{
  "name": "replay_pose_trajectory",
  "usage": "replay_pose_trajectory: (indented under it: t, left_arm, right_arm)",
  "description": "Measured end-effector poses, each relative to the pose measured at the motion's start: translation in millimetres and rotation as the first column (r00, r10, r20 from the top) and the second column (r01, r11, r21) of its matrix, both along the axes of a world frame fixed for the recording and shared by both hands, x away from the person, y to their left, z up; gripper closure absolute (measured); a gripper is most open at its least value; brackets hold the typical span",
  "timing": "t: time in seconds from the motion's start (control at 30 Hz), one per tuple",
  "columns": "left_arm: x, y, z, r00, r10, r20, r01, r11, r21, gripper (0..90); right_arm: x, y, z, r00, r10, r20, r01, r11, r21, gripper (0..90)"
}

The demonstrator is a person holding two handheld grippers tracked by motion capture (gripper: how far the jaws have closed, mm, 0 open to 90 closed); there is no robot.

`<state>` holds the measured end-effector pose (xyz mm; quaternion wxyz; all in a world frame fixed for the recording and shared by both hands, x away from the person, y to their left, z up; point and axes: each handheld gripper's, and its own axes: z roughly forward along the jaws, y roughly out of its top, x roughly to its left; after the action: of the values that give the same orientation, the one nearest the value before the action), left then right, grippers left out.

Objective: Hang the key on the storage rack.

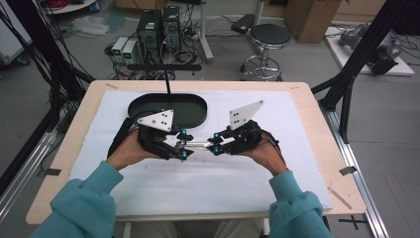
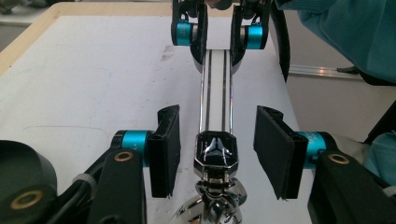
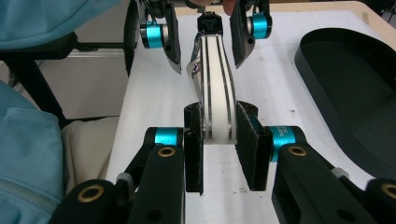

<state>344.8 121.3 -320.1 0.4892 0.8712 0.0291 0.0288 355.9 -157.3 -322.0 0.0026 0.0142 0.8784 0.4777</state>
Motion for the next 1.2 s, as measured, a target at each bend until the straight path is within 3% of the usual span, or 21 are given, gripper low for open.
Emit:
replay_pose_trajectory:
  t: [0.53, 0.93, 1.2]
  left_arm:
    - [1.7, -4.1, 3.1, 0.9998, -0.010, -0.020, 0.011, 0.9987, 0.050, 60.8]
    - [3.5, -8.8, 1.3, 0.9994, -0.016, -0.032, 0.018, 0.9962, 0.085, 73.4]
    - [3.2, -7.6, 2.2, 0.9992, -0.017, -0.036, 0.020, 0.9957, 0.090, 73.9]
  right_arm:
    - [-0.7, 1.6, -0.7, 0.9999, 0.010, 0.009, -0.009, 1.000, -0.012, 74.5]
    - [-1.0, 0.3, -0.4, 0.9999, 0.010, 0.008, -0.010, 1.000, -0.013, 74.6]
    - [-0.7, 1.1, -1.5, 0.9998, 0.017, 0.009, -0.017, 1.000, -0.007, 74.4]
